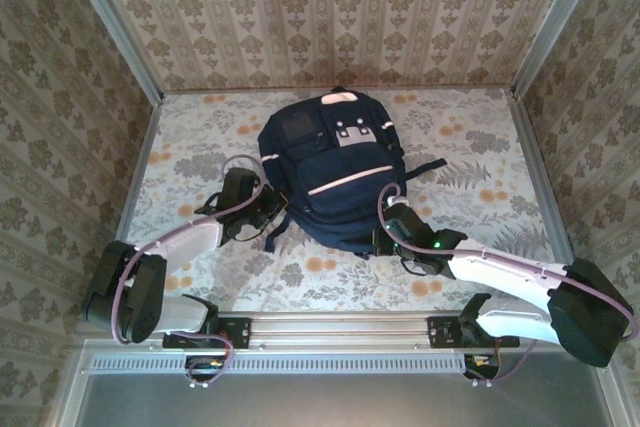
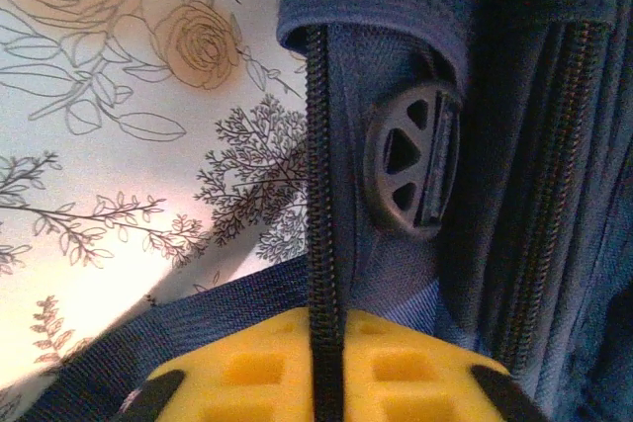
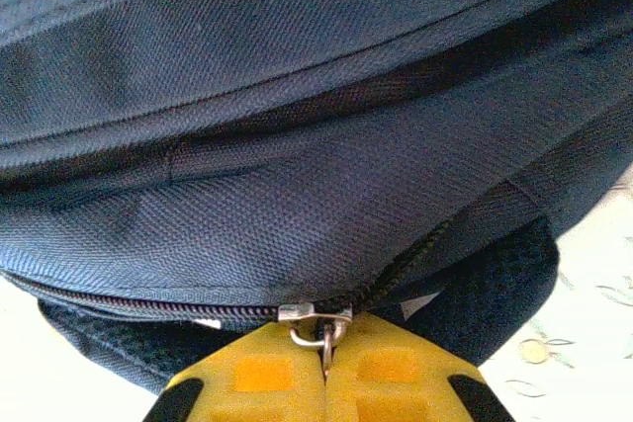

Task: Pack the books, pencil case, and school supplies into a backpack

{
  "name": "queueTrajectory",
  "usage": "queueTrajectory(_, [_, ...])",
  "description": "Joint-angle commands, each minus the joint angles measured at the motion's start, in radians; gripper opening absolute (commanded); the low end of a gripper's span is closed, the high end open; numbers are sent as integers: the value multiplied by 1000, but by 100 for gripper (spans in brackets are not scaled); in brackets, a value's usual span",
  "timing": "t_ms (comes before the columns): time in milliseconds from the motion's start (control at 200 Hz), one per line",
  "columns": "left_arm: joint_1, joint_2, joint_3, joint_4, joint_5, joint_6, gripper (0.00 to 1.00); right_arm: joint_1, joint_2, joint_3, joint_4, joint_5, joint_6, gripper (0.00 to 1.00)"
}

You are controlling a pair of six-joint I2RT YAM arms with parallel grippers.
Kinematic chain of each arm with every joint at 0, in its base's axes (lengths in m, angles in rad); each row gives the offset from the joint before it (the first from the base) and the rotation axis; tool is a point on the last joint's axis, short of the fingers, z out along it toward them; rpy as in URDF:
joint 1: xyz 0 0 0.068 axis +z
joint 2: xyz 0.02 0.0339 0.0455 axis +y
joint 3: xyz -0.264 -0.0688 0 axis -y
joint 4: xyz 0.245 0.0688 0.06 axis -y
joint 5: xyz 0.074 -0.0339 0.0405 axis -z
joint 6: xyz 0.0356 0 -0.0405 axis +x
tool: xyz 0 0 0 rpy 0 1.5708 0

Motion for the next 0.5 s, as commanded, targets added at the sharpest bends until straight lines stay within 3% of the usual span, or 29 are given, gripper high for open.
queueTrajectory(0, [40,89,184,-147,-38,158,24,8,67,49,68,-159,-58,0])
queueTrajectory(120, [112,174,321,-236,47,182,45,99,186,161,138,-185,-56,0])
queueTrajectory(250, [145,68,292,-269,26,167,62,165,354,331,115,-162,-30,0])
queueTrajectory(495, [136,-187,57,-295,46,11,68,200,478,435,157,-161,17,0])
